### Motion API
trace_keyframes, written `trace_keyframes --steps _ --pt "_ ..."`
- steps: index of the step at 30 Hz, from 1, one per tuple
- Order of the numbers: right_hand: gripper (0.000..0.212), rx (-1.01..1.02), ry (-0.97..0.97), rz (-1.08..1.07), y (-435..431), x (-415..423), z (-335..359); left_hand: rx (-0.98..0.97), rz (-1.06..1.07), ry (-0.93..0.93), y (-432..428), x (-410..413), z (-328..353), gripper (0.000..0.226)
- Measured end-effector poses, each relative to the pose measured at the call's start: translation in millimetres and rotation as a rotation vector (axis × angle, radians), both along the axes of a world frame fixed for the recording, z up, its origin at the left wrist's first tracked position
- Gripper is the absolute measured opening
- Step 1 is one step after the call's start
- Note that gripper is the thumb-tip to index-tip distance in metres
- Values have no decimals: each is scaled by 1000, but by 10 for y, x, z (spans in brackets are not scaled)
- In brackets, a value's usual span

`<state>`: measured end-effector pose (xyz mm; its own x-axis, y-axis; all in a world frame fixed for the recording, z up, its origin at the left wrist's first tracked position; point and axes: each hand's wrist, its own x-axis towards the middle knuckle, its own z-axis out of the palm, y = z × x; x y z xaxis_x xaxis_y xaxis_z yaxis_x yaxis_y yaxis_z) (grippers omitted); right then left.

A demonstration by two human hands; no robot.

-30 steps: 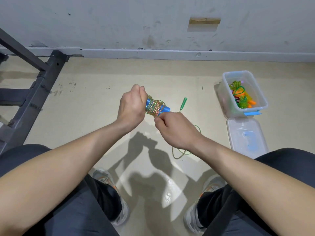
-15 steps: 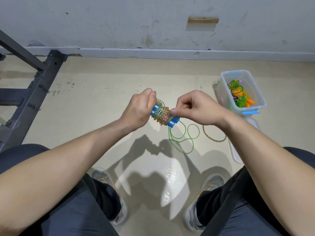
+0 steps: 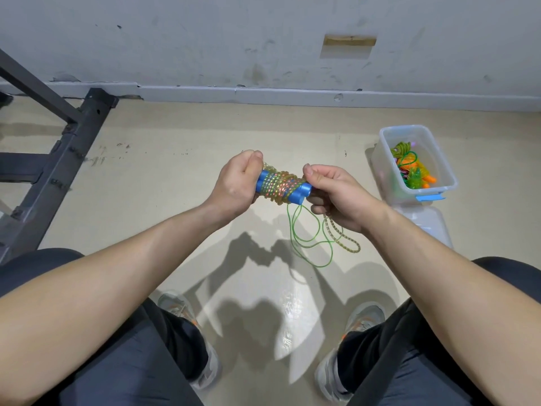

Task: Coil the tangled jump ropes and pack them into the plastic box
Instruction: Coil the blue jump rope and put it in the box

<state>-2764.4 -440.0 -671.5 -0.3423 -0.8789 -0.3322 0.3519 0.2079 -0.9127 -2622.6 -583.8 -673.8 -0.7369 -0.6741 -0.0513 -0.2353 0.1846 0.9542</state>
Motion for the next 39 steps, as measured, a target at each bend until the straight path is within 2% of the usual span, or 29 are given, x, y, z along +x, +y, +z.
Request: trace_keyframes --steps 6,9,12,16,19,21,26,30,34,35,39 --pt "32 -37 -323 -94 -11 187 -26 189 87 15 44 -24 8 40" --pt "28 6 -369 -131 -9 322 -58 265 147 32 68 -44 23 39" --pt "23 44 -279 -183 -32 414 -84 133 224 -34 34 -46 -34 39" --pt "20 204 86 -262 -52 530 -140 -130 320 -178 15 -28 -116 40" --pt "24 313 222 -237 -42 569 -171 -281 310 -221 50 -23 -125 40" --pt "26 365 239 -173 -37 513 -137 -365 285 -240 44 -6 -123 38" --pt "15 393 -5 -62 -19 345 58 -533 216 -280 -11 0 -105 35" --pt "40 501 144 36 -12 328 -17 -671 105 -275 71 1 -120 32" --pt "77 570 267 12 8 368 -186 -695 59 -302 116 29 -151 31" --pt "76 556 275 -8 6 374 -191 -685 60 -283 114 36 -162 31" --pt "49 456 241 -62 -28 334 -209 -514 124 -222 89 47 -192 37"
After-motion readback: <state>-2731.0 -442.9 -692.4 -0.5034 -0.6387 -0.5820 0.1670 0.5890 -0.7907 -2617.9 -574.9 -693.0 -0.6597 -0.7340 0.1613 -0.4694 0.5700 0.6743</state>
